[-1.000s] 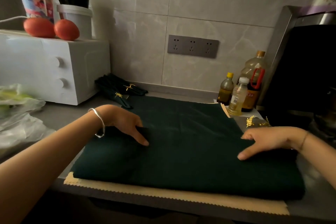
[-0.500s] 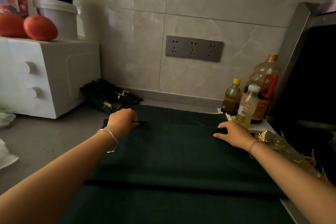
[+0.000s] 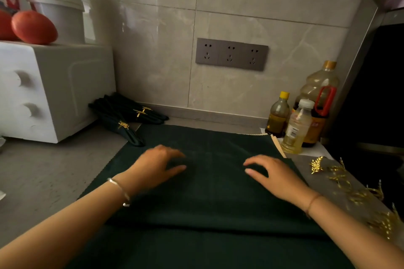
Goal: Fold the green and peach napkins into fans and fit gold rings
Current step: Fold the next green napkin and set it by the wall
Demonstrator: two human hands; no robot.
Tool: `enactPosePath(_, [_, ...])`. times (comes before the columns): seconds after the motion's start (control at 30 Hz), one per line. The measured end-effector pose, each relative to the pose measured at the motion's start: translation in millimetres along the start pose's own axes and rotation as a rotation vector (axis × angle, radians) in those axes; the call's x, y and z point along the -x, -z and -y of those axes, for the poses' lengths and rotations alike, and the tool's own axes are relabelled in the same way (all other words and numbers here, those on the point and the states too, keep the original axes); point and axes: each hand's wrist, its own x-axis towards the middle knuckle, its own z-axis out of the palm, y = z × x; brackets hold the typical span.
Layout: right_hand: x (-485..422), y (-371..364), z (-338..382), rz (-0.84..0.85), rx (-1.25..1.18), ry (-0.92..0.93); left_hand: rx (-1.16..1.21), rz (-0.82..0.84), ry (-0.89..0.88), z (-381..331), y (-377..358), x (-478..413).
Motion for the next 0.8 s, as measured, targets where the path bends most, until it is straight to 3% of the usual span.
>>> enactPosePath(0.1, [46.2, 3.5, 28.3, 0.194, -0.146, 0.113, 0.167, 0.241, -0.180, -35.0, 10.0, 47.1])
enactPosePath(0.2, [77.5, -2.2, 35.1, 0.280, -0.038, 0.198, 0.088, 0.346, -0.229, -51.5, 6.8, 79.8])
enactPosePath(0.43, [96.4, -4.2, 41.4, 0.201, 0.151, 0.197, -0.309, 0.285, -0.253, -61.6, -11.7, 82.8])
enactPosePath(0.63, [119.6, 9.7, 48.1, 0.124, 0.170, 0.200, -0.267, 0.250, -0.266, -68.6, -5.6, 97.6])
enactPosePath(0.8, [146.3, 8.5, 56.1, 0.161, 0.134, 0.195, -0.211, 0.307, -0.259, -81.0, -6.3, 121.2])
